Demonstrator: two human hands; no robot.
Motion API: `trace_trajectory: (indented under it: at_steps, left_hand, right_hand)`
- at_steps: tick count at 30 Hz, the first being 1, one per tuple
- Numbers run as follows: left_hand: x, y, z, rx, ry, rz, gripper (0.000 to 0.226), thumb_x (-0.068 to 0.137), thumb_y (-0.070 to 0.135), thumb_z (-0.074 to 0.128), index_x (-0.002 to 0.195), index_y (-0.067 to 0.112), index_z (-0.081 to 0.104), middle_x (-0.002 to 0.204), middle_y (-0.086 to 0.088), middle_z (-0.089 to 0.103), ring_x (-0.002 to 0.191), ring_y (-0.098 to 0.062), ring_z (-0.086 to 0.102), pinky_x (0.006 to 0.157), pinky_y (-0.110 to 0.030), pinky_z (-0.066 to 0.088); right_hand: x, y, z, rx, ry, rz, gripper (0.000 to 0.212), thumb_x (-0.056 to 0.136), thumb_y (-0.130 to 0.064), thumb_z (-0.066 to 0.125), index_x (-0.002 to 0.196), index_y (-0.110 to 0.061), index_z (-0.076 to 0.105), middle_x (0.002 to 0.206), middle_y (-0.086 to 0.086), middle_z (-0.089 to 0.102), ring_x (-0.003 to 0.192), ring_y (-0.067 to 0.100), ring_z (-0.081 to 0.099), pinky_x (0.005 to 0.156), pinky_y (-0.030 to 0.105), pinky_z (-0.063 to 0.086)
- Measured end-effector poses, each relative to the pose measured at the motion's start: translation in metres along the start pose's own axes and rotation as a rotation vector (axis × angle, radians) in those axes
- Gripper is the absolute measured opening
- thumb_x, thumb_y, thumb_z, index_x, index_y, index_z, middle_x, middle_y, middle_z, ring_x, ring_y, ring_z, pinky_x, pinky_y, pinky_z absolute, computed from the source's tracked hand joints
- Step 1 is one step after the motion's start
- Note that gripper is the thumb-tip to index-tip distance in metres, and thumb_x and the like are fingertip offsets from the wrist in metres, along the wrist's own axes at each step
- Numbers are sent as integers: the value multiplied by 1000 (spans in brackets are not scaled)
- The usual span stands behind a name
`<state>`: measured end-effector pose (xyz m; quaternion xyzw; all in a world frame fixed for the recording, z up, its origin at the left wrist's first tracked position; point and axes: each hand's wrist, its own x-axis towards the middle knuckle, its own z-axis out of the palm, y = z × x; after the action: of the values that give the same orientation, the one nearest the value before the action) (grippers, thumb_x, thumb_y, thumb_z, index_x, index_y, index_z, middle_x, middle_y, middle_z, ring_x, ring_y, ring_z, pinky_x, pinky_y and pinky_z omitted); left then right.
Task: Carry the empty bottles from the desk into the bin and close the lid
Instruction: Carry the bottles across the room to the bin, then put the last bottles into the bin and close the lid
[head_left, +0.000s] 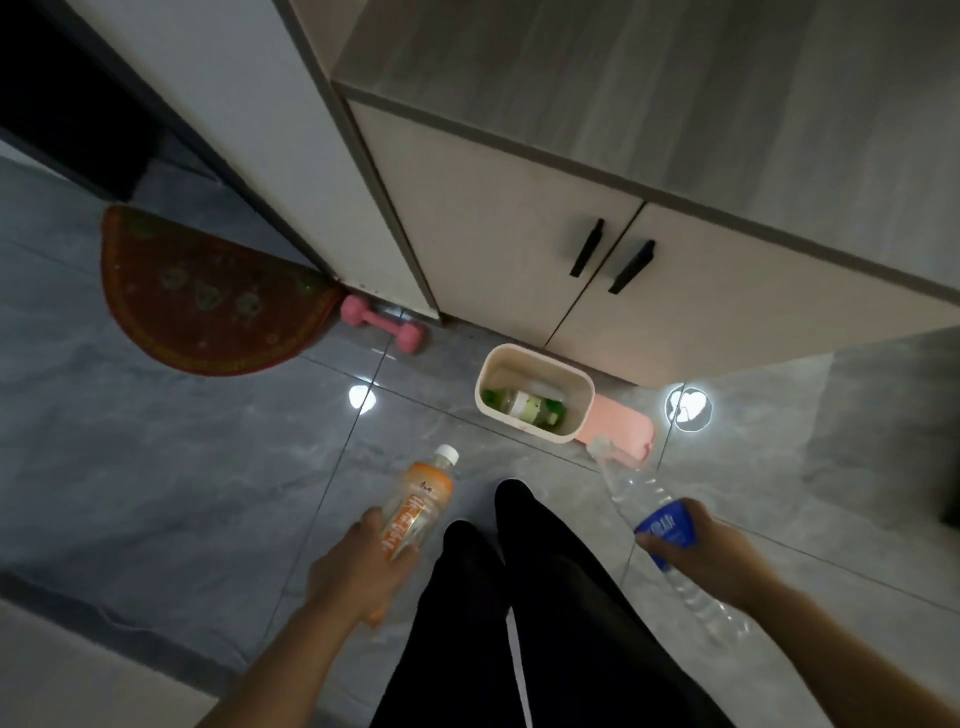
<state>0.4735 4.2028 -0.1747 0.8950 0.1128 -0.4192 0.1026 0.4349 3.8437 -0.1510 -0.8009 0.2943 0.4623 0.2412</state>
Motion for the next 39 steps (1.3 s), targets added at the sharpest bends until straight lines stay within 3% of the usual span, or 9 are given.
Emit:
trace_trajectory:
  at_steps: [10, 19, 25, 29, 35, 39]
  left_hand:
    - [145, 69, -3, 384, -25, 356, 75, 75, 52, 54, 136, 21, 25, 127, -6, 53, 110, -26, 58, 82, -36, 47]
    - [268, 114, 36, 628, 1, 625, 66, 77, 48, 60, 130, 15, 37, 126, -8, 56, 113, -27, 55, 84, -38, 47]
    - [337, 157, 87, 744, 70, 794, 62, 81, 43, 60, 130, 12, 39, 129, -9, 49, 113, -29, 52, 82, -41, 46]
    - [377, 184, 130, 809, 137, 911, 53, 83, 35, 59, 126, 9, 42, 126, -10, 51, 111, -28, 51, 73, -35, 39]
    - [424, 200, 178, 802, 253, 1022, 41, 86, 25, 52, 125, 13, 46, 123, -9, 55, 111, -26, 50, 90, -35, 41]
    - [446, 192, 187, 776, 317, 1062, 47, 87, 29, 52, 131, 16, 41, 130, -6, 52, 117, -24, 46, 99, -35, 38]
  right_hand:
    - [72, -44, 37, -69, 17, -28, 86, 74, -75, 44, 141, -27, 21, 124, 3, 58, 104, 21, 60, 88, 34, 53]
    - [154, -70, 106, 64, 179, 5, 85, 69, -77, 46, 138, -34, 20, 125, -3, 58, 103, 19, 62, 83, 35, 55]
    - [212, -51, 137, -31, 205, -40, 89, 68, -81, 41, 140, -35, 18, 126, -7, 57, 101, 12, 61, 82, 28, 54]
    - [249, -33, 144, -88, 236, -54, 90, 71, -80, 38, 144, -33, 13, 131, -7, 54, 106, 11, 60, 83, 26, 53]
    - [293, -22, 156, -158, 297, -113, 90, 69, -82, 36, 142, -37, 9, 132, -8, 53, 104, 12, 60, 81, 26, 53]
    - [312, -28, 157, -180, 350, -173, 88, 67, -84, 35, 138, -38, 10, 131, -9, 53, 106, 14, 61, 81, 29, 54]
